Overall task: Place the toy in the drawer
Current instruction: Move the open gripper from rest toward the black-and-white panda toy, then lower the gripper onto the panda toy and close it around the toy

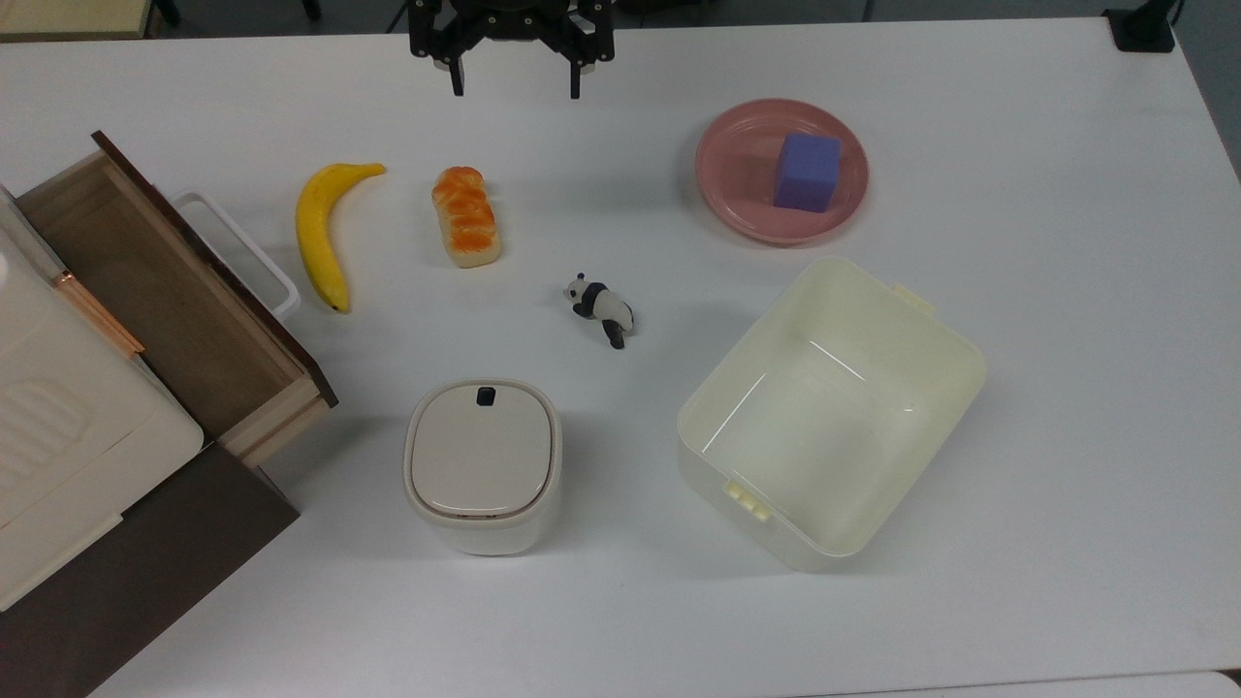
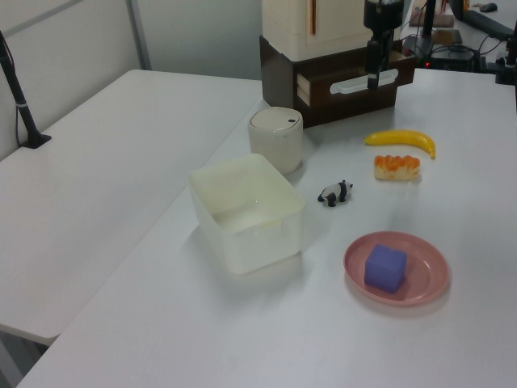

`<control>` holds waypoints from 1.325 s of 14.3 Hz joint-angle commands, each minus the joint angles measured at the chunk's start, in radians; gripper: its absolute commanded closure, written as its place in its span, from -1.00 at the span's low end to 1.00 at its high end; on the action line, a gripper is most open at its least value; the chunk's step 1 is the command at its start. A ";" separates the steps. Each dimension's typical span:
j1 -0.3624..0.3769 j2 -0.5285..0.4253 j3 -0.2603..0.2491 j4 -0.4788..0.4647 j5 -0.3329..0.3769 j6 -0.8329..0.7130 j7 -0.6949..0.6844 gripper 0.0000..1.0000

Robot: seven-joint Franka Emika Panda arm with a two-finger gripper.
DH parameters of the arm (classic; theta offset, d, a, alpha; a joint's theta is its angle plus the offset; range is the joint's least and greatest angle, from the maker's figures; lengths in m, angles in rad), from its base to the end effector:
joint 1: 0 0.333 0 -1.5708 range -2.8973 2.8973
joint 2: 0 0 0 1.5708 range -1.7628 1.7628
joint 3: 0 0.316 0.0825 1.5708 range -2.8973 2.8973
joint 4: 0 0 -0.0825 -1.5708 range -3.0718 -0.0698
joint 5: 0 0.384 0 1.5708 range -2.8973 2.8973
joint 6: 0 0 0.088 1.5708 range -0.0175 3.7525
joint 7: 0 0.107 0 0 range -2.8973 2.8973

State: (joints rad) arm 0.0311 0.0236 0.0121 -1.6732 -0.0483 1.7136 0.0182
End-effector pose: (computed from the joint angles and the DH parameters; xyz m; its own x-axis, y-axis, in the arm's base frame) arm 0.5707 0.0201 0.5752 0.9993 0.0319 0.0175 0.0310 -0.9984 0.0473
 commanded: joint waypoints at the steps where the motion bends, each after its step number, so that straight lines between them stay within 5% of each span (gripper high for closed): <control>1: 0.018 0.012 0.002 -0.016 0.021 0.021 -0.064 -1.00; 9: 0.102 0.108 0.003 -0.054 -0.001 0.133 -0.176 -1.00; 12: 0.139 0.169 0.005 -0.065 -0.067 0.187 -0.190 -1.00; 19: 0.145 0.304 0.005 -0.106 -0.076 0.359 -0.383 -1.00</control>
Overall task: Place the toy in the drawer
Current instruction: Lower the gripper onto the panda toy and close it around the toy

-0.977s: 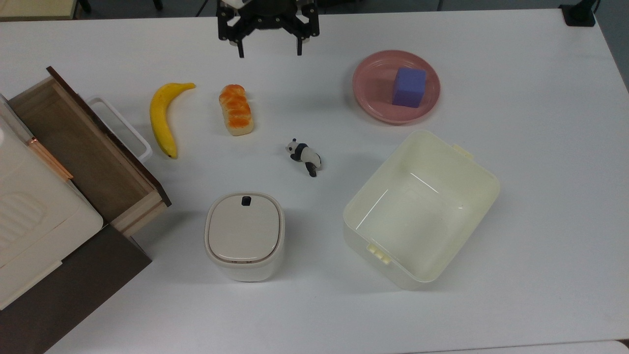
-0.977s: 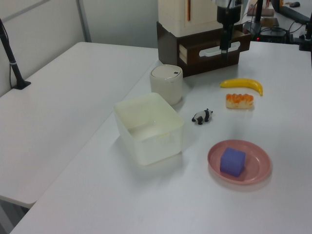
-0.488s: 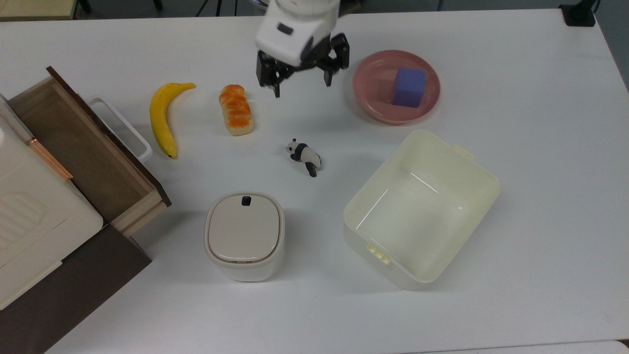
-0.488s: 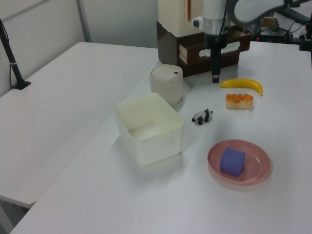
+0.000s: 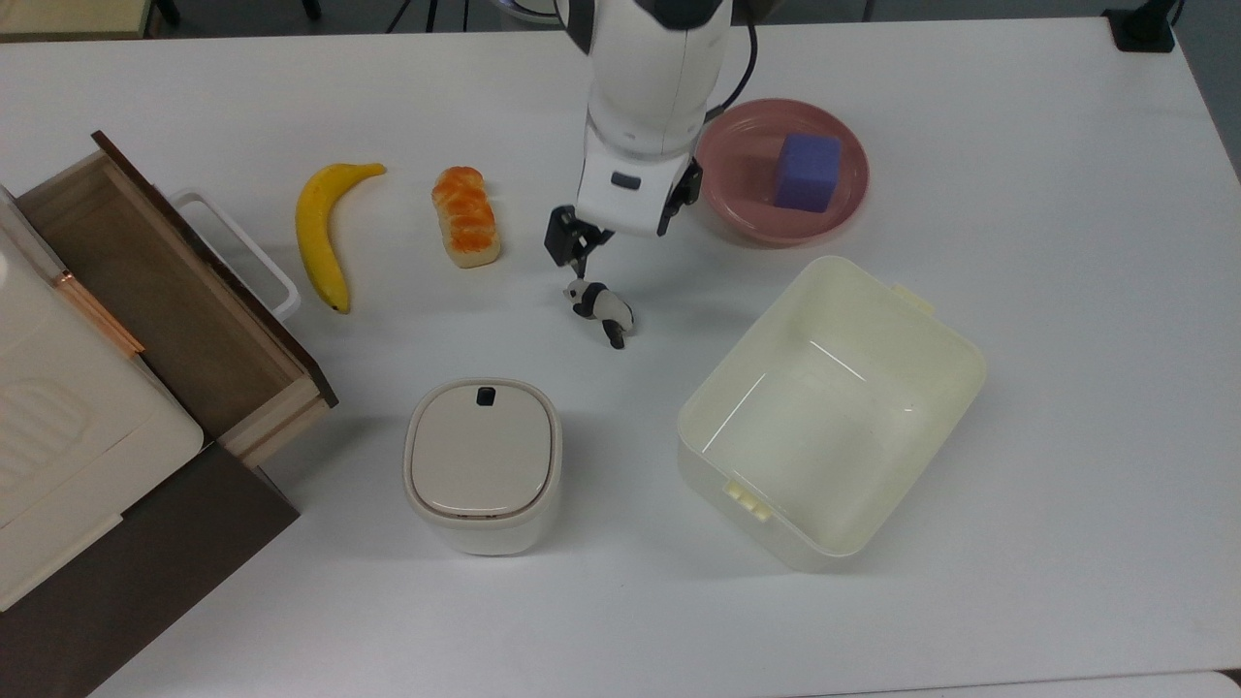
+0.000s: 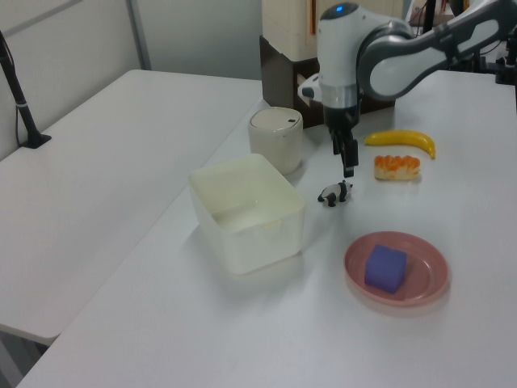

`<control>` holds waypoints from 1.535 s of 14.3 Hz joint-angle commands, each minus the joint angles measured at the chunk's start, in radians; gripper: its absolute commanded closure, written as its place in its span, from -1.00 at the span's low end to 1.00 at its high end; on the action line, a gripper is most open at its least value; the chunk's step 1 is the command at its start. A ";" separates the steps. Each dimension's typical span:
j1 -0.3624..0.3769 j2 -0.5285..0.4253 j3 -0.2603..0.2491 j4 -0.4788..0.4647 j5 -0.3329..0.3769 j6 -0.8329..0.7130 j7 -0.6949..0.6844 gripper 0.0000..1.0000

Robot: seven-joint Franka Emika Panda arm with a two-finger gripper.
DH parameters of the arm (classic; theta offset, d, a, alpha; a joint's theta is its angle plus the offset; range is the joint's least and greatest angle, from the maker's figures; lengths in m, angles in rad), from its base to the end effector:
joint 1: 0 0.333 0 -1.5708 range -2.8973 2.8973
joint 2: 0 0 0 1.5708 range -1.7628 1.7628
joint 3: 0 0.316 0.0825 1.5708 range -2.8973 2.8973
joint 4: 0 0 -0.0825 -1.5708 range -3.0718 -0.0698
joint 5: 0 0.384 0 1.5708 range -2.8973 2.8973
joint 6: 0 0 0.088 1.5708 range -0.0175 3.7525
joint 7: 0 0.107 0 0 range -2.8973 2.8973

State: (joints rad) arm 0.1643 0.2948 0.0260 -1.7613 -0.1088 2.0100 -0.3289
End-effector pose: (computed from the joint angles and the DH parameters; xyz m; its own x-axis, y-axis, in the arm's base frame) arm 0.6221 0.1121 0.3946 0.8427 0.5333 -0.0739 0.5378 -0.8403 0.0683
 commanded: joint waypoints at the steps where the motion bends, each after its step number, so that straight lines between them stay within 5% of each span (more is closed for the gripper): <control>1: 0.011 0.046 -0.009 -0.018 -0.018 0.072 -0.039 -1.00; 4: 0.012 0.081 -0.008 -0.012 -0.054 0.078 -0.064 -0.91; 9: 0.011 0.107 -0.008 -0.012 -0.101 0.078 -0.159 -0.42; 12: 0.011 0.127 -0.008 -0.006 -0.101 0.079 -0.160 -0.36; 16: 0.009 0.132 -0.008 -0.006 -0.100 0.112 -0.156 0.00; 18: 0.009 0.127 -0.008 -0.004 -0.101 0.110 -0.159 0.38; 22: 0.000 0.083 -0.008 0.011 -0.098 0.098 -0.153 0.60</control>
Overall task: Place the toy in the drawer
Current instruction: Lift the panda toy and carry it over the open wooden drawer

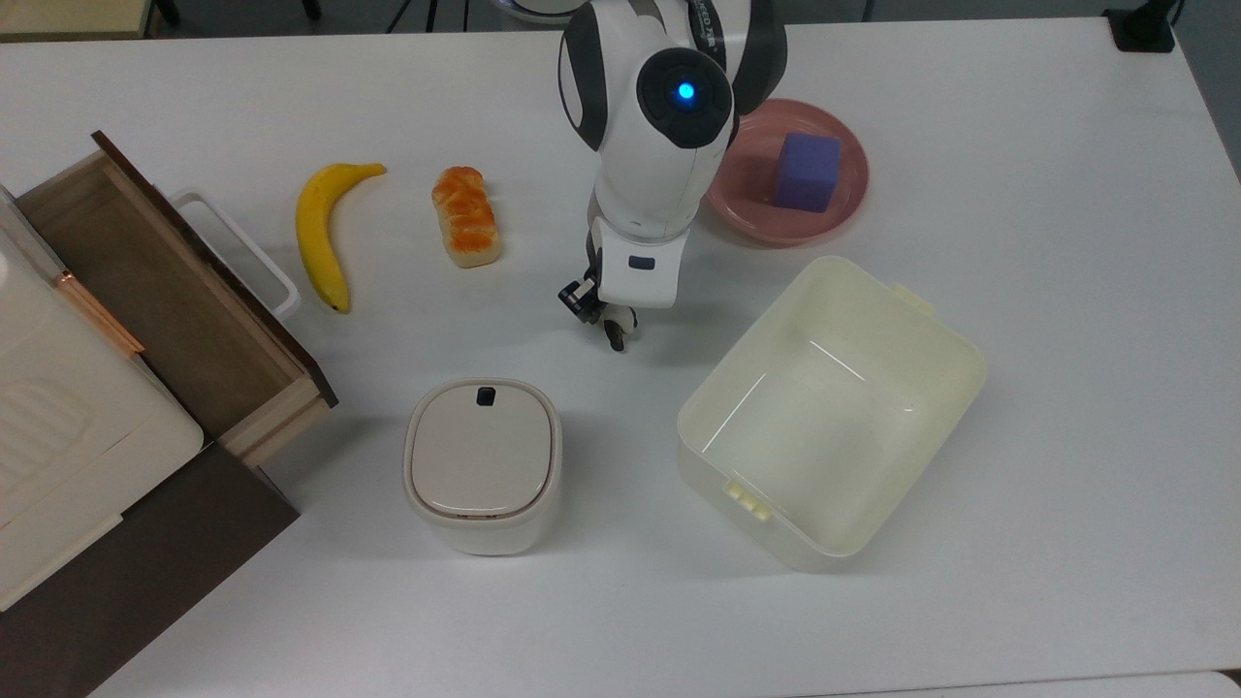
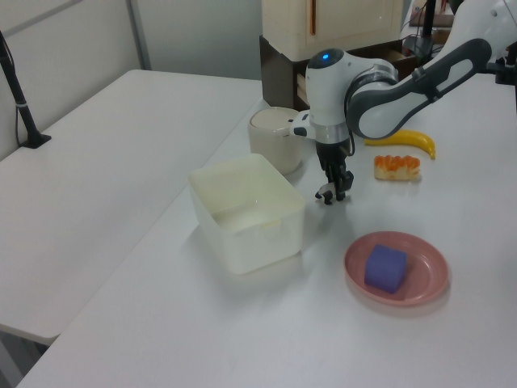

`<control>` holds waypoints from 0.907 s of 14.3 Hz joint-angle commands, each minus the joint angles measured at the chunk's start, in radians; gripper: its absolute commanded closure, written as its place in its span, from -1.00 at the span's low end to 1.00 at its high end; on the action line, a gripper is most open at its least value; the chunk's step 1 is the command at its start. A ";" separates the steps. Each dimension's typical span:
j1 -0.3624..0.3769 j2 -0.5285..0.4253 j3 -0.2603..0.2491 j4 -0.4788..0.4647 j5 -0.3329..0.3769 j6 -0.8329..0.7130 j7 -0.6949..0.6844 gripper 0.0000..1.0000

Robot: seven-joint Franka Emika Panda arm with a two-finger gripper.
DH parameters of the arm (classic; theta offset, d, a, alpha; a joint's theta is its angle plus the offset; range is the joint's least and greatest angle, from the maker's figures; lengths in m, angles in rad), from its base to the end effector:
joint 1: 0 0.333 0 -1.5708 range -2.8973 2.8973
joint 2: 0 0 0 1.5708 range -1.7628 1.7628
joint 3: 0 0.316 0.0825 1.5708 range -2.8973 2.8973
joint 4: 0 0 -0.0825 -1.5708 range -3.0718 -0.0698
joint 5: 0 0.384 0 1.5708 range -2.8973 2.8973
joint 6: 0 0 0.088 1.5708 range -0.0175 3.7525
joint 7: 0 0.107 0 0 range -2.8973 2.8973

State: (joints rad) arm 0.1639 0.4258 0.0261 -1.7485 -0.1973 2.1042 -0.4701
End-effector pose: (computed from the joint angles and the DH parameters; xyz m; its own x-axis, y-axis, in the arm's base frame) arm 0.6398 0.1121 0.3245 0.7196 0.6808 -0.1369 0.6938 -0.7133 0.0996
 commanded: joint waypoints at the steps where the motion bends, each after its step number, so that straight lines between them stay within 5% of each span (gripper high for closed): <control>1: -0.006 -0.064 -0.009 0.006 -0.008 0.002 -0.010 0.60; 8: -0.115 -0.165 -0.025 0.104 -0.022 -0.065 -0.022 0.60; 13: -0.292 -0.168 -0.028 0.199 -0.079 -0.065 -0.272 0.59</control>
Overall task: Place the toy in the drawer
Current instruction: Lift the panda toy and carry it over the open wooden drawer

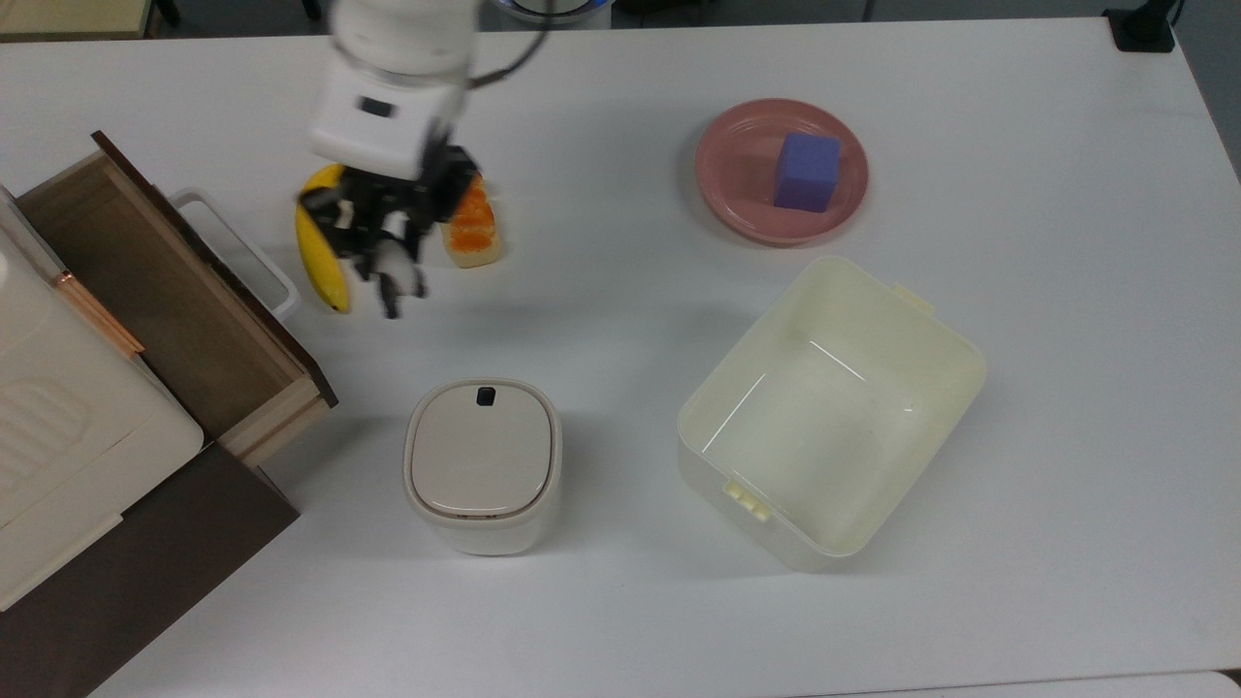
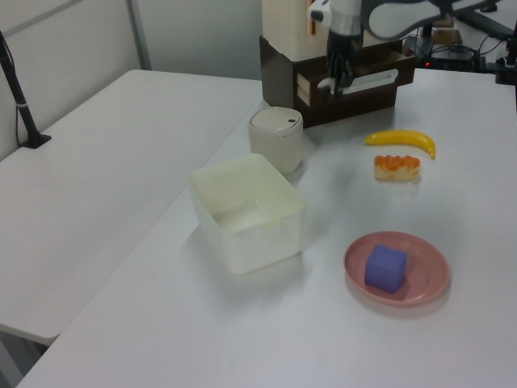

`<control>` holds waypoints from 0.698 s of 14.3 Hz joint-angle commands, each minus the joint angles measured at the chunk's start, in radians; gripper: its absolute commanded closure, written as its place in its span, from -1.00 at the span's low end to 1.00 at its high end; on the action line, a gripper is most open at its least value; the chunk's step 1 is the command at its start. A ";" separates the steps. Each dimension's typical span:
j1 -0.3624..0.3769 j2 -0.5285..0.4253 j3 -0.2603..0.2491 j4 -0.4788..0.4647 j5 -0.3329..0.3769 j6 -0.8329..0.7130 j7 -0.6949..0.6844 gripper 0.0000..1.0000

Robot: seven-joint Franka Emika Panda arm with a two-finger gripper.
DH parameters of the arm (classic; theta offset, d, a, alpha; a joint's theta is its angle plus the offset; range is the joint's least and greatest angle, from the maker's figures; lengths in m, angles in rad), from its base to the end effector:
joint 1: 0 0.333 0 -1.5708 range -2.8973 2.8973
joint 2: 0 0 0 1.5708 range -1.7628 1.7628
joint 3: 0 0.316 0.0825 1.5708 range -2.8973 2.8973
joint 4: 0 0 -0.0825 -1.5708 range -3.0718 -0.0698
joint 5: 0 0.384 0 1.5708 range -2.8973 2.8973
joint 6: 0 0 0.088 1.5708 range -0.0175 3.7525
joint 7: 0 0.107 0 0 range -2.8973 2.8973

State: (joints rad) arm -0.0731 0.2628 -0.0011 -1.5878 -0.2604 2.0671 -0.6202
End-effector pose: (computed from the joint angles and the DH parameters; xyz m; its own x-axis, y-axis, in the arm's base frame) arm 0.6602 -0.0625 0.5061 0.7968 0.6040 0.0182 0.5682 -0.7592 0.3174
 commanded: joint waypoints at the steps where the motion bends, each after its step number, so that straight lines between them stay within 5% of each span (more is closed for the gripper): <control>1: -0.089 -0.005 0.000 0.040 -0.023 -0.024 -0.178 0.57; 10: -0.231 0.015 0.003 0.040 -0.026 0.084 -0.274 0.29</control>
State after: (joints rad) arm -0.2846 0.2715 -0.0033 -1.5557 -0.2681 2.1227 -0.8789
